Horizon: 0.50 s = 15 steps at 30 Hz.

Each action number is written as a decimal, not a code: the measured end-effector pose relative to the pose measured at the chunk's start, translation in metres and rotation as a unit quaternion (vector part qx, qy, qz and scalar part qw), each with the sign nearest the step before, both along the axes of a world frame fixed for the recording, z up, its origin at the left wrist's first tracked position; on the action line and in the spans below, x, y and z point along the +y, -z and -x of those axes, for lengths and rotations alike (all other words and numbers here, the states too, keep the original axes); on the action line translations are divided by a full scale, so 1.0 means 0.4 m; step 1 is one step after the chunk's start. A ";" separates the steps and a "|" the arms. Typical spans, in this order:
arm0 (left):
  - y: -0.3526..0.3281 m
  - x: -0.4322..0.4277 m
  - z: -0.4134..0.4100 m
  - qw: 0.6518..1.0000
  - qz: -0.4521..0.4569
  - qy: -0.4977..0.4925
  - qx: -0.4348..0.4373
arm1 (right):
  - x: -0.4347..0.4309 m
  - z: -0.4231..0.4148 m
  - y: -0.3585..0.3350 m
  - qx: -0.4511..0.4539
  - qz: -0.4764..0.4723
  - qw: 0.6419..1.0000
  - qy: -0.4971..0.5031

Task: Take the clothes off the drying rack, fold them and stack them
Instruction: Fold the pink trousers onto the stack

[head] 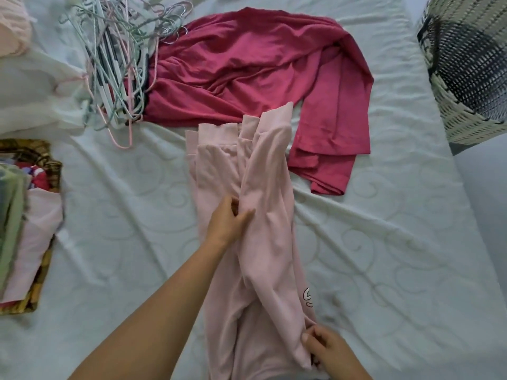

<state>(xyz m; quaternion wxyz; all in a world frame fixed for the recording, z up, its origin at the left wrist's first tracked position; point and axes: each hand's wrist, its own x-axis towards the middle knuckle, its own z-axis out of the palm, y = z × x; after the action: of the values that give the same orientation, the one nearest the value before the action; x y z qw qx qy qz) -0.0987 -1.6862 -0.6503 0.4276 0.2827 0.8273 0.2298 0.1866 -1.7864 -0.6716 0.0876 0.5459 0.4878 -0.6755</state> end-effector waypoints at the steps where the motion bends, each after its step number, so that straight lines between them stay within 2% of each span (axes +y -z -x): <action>1: -0.002 -0.004 -0.006 1.000 -0.007 0.007 -0.001 | -0.004 0.000 -0.002 0.006 -0.002 1.000 0.005; 4: -0.024 0.013 -0.009 0.994 -0.074 -0.085 -0.011 | -0.015 0.002 -0.015 0.000 0.010 0.999 0.038; 6: -0.035 0.008 -0.014 0.980 -0.098 -0.156 -0.071 | -0.010 0.008 -0.036 -0.015 0.024 0.999 0.039; 9: -0.042 -0.055 -0.033 0.968 -0.021 -0.155 -0.195 | 0.052 0.024 -0.069 -0.028 0.050 0.998 -0.018; 11: -0.046 -0.099 -0.035 0.958 0.008 -0.129 -0.255 | 0.143 0.058 -0.082 -0.049 -0.040 0.998 -0.011; 13: -0.053 -0.124 -0.029 0.950 -0.021 -0.120 -0.289 | 0.265 0.131 -0.103 -0.040 -0.157 0.983 0.084; 15: -0.062 -0.136 -0.026 0.941 -0.048 -0.117 -0.314 | 0.401 0.240 -0.125 0.006 -0.234 0.960 0.151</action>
<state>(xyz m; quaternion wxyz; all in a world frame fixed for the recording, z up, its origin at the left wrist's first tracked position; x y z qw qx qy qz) -0.0881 -1.7407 -0.6256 0.6215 0.1175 0.6664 0.3947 0.0904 -1.6259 -0.6215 -0.1484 0.6144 0.5447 -0.5512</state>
